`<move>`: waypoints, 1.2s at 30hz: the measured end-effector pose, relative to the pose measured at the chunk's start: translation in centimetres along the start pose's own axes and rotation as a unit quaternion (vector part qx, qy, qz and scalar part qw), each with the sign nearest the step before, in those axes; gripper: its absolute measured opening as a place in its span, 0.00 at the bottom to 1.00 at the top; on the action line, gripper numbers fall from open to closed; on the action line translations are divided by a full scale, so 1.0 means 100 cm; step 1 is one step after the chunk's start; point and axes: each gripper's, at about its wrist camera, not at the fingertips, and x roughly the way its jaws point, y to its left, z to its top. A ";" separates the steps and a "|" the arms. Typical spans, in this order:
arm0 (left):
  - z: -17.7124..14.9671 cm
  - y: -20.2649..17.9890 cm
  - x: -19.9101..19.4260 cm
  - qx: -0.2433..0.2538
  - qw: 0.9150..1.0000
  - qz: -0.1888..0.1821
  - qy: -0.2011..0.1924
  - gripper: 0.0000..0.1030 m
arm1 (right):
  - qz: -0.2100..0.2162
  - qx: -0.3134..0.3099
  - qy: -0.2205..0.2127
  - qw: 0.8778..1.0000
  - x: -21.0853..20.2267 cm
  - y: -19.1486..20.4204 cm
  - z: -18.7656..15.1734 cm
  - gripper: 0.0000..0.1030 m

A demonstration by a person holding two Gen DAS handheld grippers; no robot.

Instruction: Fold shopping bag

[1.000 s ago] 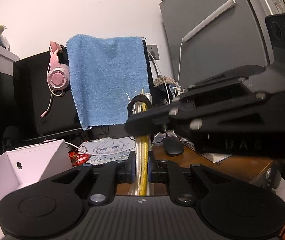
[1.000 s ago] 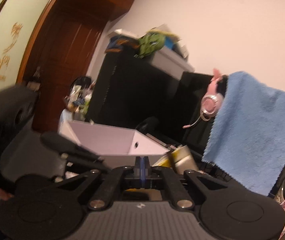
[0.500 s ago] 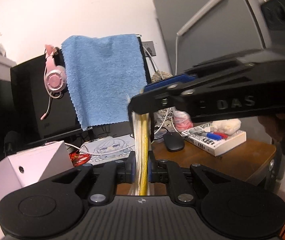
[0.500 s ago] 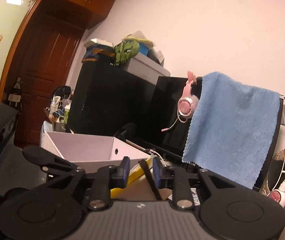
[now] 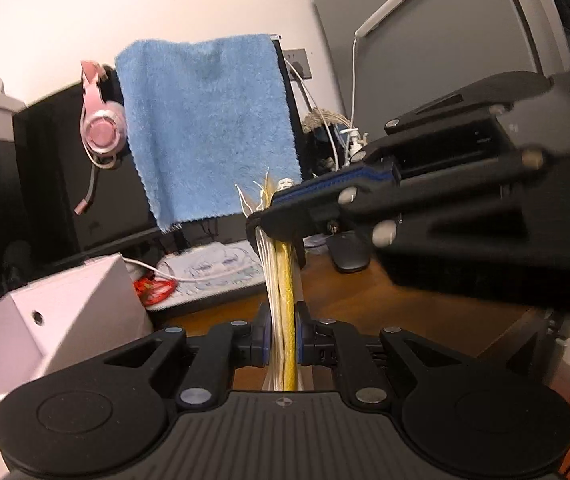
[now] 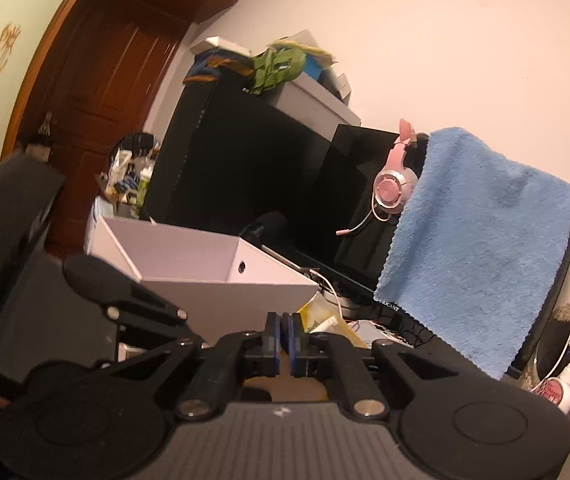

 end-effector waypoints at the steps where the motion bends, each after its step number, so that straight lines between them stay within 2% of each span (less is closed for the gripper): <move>1: 0.000 0.000 0.001 0.002 1.000 0.003 0.000 0.10 | -0.001 -0.007 0.003 1.000 0.001 0.003 0.000 0.03; 8: -0.001 0.005 0.005 -0.006 1.000 0.003 0.004 0.10 | 0.037 0.042 0.016 0.998 0.007 -0.004 -0.003 0.03; 14: -0.001 0.011 0.006 -0.024 1.000 -0.005 0.002 0.11 | 0.076 0.106 0.023 0.991 0.012 -0.019 -0.011 0.03; 17: -0.003 0.025 0.004 -0.062 0.998 -0.023 -0.004 0.11 | 0.102 0.197 -0.014 0.975 0.007 -0.043 -0.019 0.07; 18: -0.003 0.031 0.003 -0.080 0.996 -0.034 -0.007 0.11 | 0.107 0.233 -0.030 0.966 0.003 -0.052 -0.024 0.16; 19: -0.003 0.040 0.001 -0.104 0.993 -0.054 -0.011 0.11 | 0.111 0.268 -0.044 0.956 -0.001 -0.061 -0.028 0.31; 21: -0.003 0.057 -0.005 -0.151 0.983 -0.100 -0.017 0.11 | 0.114 0.335 -0.072 0.932 -0.007 -0.079 -0.042 0.38; 23: -0.004 0.075 -0.010 -0.202 0.966 -0.161 -0.020 0.11 | 0.114 0.386 -0.089 0.911 -0.012 -0.095 -0.056 0.38; 25: -0.004 0.089 -0.013 -0.245 0.945 -0.217 -0.024 0.11 | 0.117 0.432 -0.105 0.888 -0.015 -0.109 -0.071 0.38; 27: -0.005 0.096 -0.016 -0.271 0.928 -0.253 -0.029 0.11 | 0.127 0.469 -0.122 0.865 -0.016 -0.118 -0.083 0.33; 28: -0.004 0.098 -0.018 -0.280 0.922 -0.267 -0.032 0.11 | 0.134 0.479 -0.127 0.858 -0.015 -0.121 -0.086 0.29; 31: -0.004 0.101 -0.020 -0.295 0.909 -0.291 -0.034 0.11 | 0.158 0.499 -0.134 0.842 -0.009 -0.126 -0.091 0.27; 34: -0.004 0.105 -0.020 -0.314 0.896 -0.310 -0.034 0.11 | 0.176 0.494 -0.143 0.839 -0.005 -0.124 -0.090 0.19; 36: -0.004 0.109 -0.019 -0.326 0.891 -0.313 -0.033 0.11 | 0.182 0.490 -0.147 0.840 -0.004 -0.122 -0.090 0.16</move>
